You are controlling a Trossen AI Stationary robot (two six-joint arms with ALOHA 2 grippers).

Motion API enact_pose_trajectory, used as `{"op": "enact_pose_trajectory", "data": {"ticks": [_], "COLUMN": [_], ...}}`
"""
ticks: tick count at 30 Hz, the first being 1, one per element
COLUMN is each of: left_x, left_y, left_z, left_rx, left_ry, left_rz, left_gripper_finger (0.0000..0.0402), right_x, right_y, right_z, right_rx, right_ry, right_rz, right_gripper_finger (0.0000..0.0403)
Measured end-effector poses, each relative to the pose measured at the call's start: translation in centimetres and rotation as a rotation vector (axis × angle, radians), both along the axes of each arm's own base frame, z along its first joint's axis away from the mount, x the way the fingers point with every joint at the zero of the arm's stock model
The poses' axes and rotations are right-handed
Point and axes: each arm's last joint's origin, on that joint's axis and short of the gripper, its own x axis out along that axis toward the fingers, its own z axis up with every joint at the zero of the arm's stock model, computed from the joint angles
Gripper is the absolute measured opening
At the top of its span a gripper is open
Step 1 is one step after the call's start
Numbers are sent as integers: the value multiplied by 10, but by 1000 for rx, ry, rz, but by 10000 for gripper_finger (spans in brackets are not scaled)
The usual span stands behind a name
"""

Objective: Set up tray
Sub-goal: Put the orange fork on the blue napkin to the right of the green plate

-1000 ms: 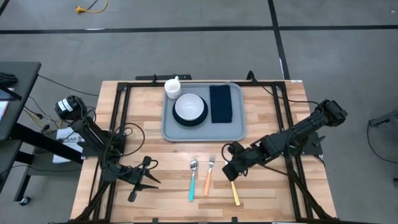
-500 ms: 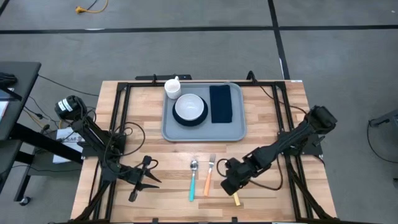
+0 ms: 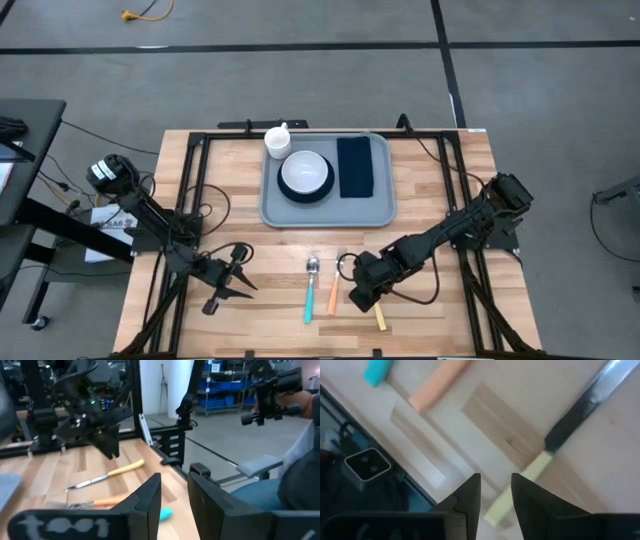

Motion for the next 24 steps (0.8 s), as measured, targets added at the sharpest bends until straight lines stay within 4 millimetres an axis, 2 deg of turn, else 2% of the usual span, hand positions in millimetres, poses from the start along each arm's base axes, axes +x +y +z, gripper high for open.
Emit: {"op": "enact_pose_trajectory", "data": {"ticks": [10, 24], "left_x": [2, 1], "left_y": [6, 5], "left_z": [-3, -3], "left_rx": [-12, 10], "left_ry": [11, 1], "left_rz": [15, 8], "left_gripper_finger": [87, 87], "right_x": [4, 8], "right_y": [10, -5], "right_z": [-15, -16], "right_rx": [-29, 58], "right_ry": [-80, 21], "right_rz": [249, 185], "right_gripper_finger": [102, 106]}}
